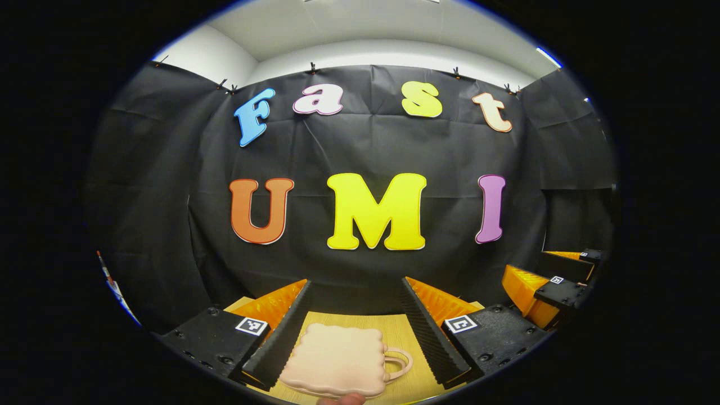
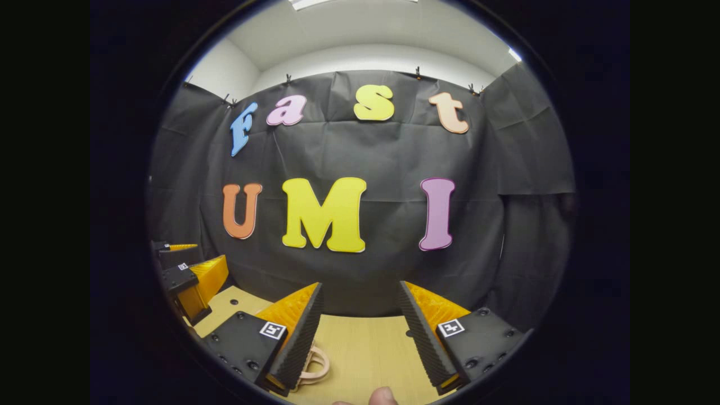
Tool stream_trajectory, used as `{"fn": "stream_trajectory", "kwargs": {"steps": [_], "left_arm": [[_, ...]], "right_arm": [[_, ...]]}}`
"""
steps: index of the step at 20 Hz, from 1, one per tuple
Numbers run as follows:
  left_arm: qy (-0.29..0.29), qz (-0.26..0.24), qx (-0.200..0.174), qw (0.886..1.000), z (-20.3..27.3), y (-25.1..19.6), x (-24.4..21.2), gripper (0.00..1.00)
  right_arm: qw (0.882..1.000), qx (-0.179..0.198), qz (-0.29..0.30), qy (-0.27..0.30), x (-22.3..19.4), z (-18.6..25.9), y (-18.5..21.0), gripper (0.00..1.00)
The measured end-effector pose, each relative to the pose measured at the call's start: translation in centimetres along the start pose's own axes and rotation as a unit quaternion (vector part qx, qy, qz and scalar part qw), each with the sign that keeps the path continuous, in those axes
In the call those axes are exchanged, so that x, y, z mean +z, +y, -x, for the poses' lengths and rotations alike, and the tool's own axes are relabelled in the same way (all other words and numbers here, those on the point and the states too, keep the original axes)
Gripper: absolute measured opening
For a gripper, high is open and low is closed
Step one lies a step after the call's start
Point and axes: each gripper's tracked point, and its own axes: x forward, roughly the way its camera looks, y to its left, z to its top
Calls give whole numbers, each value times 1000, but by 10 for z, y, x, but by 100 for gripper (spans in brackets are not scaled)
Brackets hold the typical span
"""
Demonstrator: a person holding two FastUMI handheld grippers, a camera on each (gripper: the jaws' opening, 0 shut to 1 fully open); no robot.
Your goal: First open the suitcase, pack the skin care products into it, and then close the suitcase.
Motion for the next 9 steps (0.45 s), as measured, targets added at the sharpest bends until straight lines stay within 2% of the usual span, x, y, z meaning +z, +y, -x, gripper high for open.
{"fn": "stream_trajectory", "kwargs": {"steps": [9], "left_arm": [[1, -2, -7, 1000, -1, 0, 1, 98]], "right_arm": [[1000, 1, 1, -2, 0, -2, 2, 79]]}}
